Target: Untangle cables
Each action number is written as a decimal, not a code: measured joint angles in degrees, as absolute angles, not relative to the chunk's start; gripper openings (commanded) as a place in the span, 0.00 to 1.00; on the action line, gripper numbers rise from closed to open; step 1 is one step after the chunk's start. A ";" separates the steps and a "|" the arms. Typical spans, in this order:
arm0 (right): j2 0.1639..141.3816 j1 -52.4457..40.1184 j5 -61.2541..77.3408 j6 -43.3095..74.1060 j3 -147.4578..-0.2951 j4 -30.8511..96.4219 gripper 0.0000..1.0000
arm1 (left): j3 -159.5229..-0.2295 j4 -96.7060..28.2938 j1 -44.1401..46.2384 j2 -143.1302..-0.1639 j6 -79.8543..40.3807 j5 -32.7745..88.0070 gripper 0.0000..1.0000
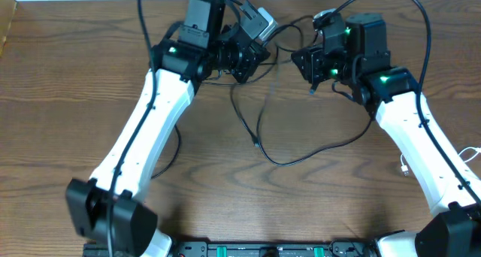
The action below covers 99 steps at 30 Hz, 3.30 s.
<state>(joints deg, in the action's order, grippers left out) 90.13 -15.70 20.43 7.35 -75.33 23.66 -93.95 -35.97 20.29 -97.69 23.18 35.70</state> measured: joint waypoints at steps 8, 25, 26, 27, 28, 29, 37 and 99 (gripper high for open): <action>90.13 -15.51 20.32 7.18 -75.33 23.05 0.45 | -93.95 -36.07 20.36 -95.46 23.86 35.92 0.08; 90.13 -15.51 22.04 7.20 -75.33 17.34 0.51 | -93.95 -36.25 23.42 -95.46 23.88 35.92 0.08; 90.13 -15.51 22.00 7.18 -75.33 17.08 0.51 | -93.95 -36.27 23.77 -95.46 23.88 35.92 0.07; 90.13 -15.51 21.71 7.18 -75.33 16.93 0.52 | -93.95 -36.36 24.18 -95.46 23.88 35.92 0.08; 90.13 -15.51 21.56 7.18 -75.33 16.86 0.52 | -93.95 -36.45 24.51 -95.46 23.88 35.92 0.08; 90.13 -15.51 21.34 7.18 -75.33 16.84 0.52 | -93.95 -36.49 24.82 -95.46 23.88 35.94 0.07; 90.13 -15.51 18.61 7.16 -75.33 17.21 0.56 | -93.95 -37.10 25.50 -95.46 23.88 35.97 0.08; 77.52 -7.79 28.93 3.88 -75.59 25.80 0.49 | -93.95 -37.85 17.85 -94.72 25.54 25.74 0.08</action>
